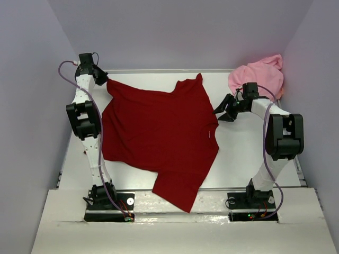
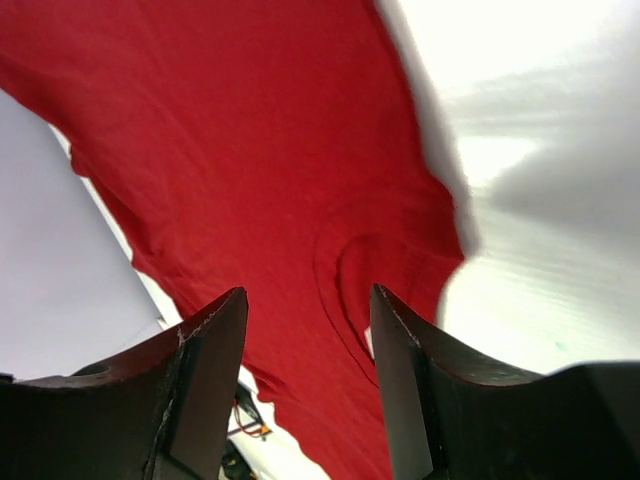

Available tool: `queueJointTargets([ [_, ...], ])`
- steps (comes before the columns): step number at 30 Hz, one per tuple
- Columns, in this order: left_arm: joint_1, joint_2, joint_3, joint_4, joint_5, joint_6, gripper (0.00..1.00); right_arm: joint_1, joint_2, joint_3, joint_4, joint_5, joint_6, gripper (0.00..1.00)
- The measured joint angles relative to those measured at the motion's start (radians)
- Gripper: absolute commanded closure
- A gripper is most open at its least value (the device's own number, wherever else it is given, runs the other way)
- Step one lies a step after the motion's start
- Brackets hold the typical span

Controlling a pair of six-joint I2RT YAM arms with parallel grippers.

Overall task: Fold and stack the t-shirts
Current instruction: Flatten out the tshirt

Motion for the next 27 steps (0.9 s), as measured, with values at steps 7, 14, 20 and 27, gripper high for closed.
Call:
queueJointTargets([
  [7, 0.0, 0.005, 0.0, -0.006, 0.0, 0.0, 1.0, 0.0, -0.022, -0.086, -0.015, 0.044, 0.012, 0.44],
  [14, 0.0, 0.006, 0.0, -0.006, 0.008, -0.001, 1.0, -0.006, -0.038, -0.106, -0.021, 0.129, 0.016, 0.45],
  [20, 0.0, 0.006, 0.001, -0.007, 0.011, 0.0, 1.0, -0.02, -0.043, -0.126, -0.02, 0.198, 0.021, 0.48],
  [27, 0.0, 0.006, 0.001, -0.01, 0.011, 0.0, 1.0, -0.019, -0.024, -0.146, 0.006, 0.203, 0.031, 0.48],
])
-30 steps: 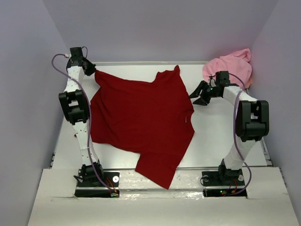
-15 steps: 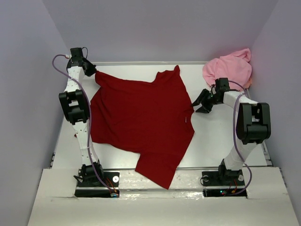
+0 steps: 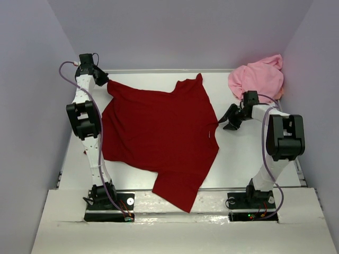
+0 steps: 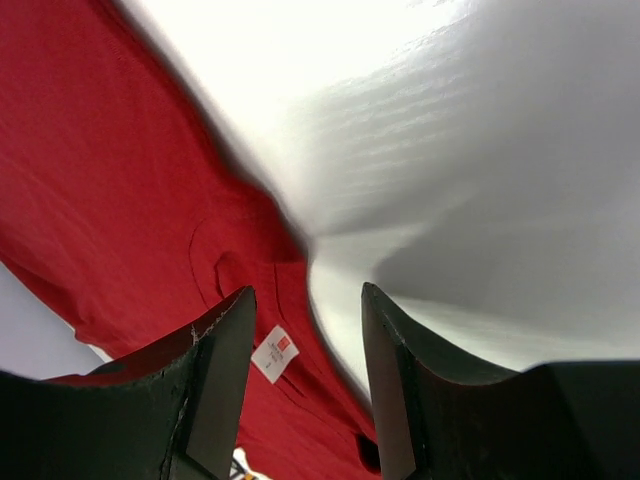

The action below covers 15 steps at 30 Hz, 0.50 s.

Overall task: Fold and stack the t-shirts
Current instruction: Flatten out the tshirt

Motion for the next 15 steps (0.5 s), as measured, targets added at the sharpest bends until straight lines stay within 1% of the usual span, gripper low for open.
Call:
queueJointTargets([
  [4, 0.0, 0.0, 0.0, -0.005, 0.0, 0.0, 1.0, 0.01, 0.03, 0.0, 0.026, -0.005, 0.01, 0.48],
  [8, 0.0, 0.0, 0.0, -0.005, 0.0, 0.0, 1.0, 0.049, 0.047, 0.008, 0.055, -0.011, 0.027, 0.51],
  [13, 0.0, 0.0, 0.0, -0.007, 0.0, 0.0, 1.0, 0.078, 0.07, 0.019, 0.08, -0.026, 0.046, 0.57],
  [15, 0.0, 0.0, 0.0, -0.009, 0.0, 0.0, 1.0, 0.079, 0.076, 0.02, 0.086, -0.029, 0.052, 0.64],
])
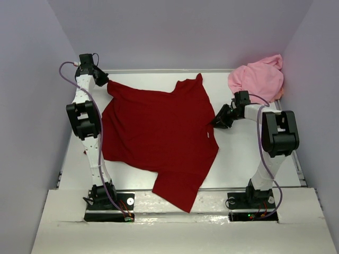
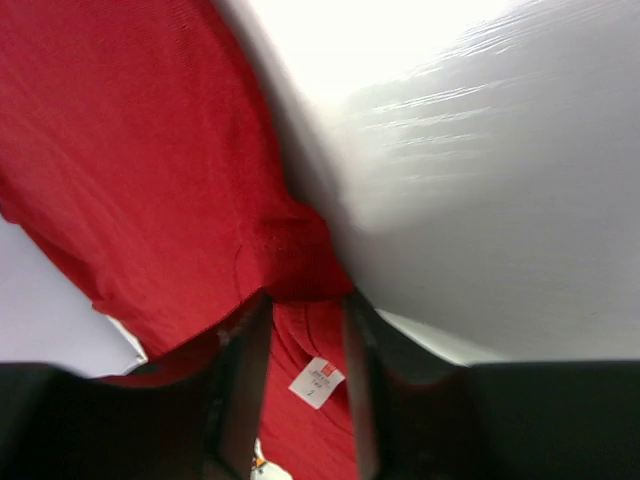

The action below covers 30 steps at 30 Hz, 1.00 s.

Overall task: Fold and stack the t-shirts
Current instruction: Flatten out the tshirt

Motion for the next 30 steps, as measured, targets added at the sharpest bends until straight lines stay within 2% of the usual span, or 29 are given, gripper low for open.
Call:
queueJointTargets([
  [1, 0.0, 0.0, 0.0, -0.002, 0.0, 0.0, 1.0, 0.0, 0.003, 0.0, 0.003, 0.0, 0.001, 0.75],
  [3, 0.0, 0.0, 0.0, -0.003, 0.0, 0.0, 1.0, 0.0, 0.009, 0.0, 0.004, 0.001, 0.007, 0.9],
  [6, 0.002, 0.0, 0.0, -0.006, 0.0, 0.0, 1.0, 0.0, 0.018, 0.0, 0.004, 0.001, 0.013, 1.0],
  [15, 0.013, 0.0, 0.0, -0.029, -0.01, 0.007, 1.0, 0.0, 0.035, 0.047, -0.037, 0.038, 0.013, 1.0],
  [30, 0.027, 0.0, 0.0, -0.063, -0.028, 0.023, 1.0, -0.006, 0.148, 0.223, -0.129, 0.063, 0.009, 1.0],
])
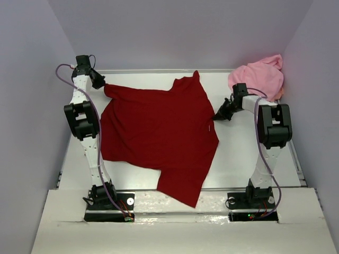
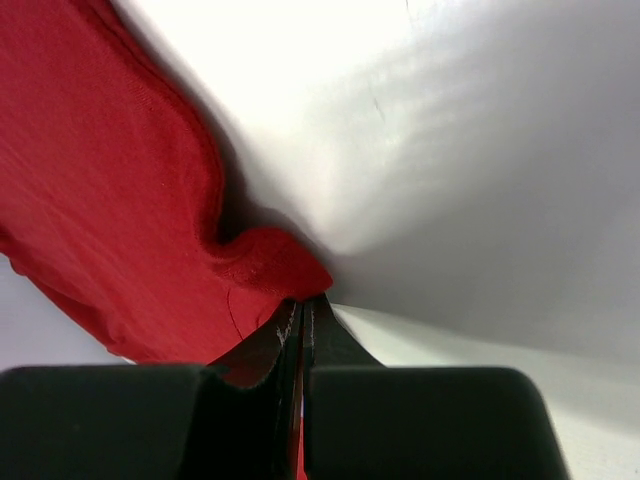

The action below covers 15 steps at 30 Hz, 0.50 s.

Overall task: Fold and stack the t-shirts
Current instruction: Flatten out the tshirt

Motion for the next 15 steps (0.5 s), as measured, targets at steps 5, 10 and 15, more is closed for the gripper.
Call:
queueJointTargets([
  [5, 0.002, 0.0, 0.0, -0.006, -0.003, 0.007, 1.0, -0.021, 0.068, 0.104, -0.03, -0.003, -0.006, 1.0],
  [10, 0.005, 0.0, -0.016, -0.006, -0.009, 0.011, 1.0, -0.05, 0.152, 0.239, -0.072, -0.01, -0.013, 1.0],
  [15, 0.005, 0.0, -0.033, -0.019, -0.017, 0.015, 1.0, -0.072, 0.229, 0.375, -0.116, -0.007, -0.029, 1.0],
])
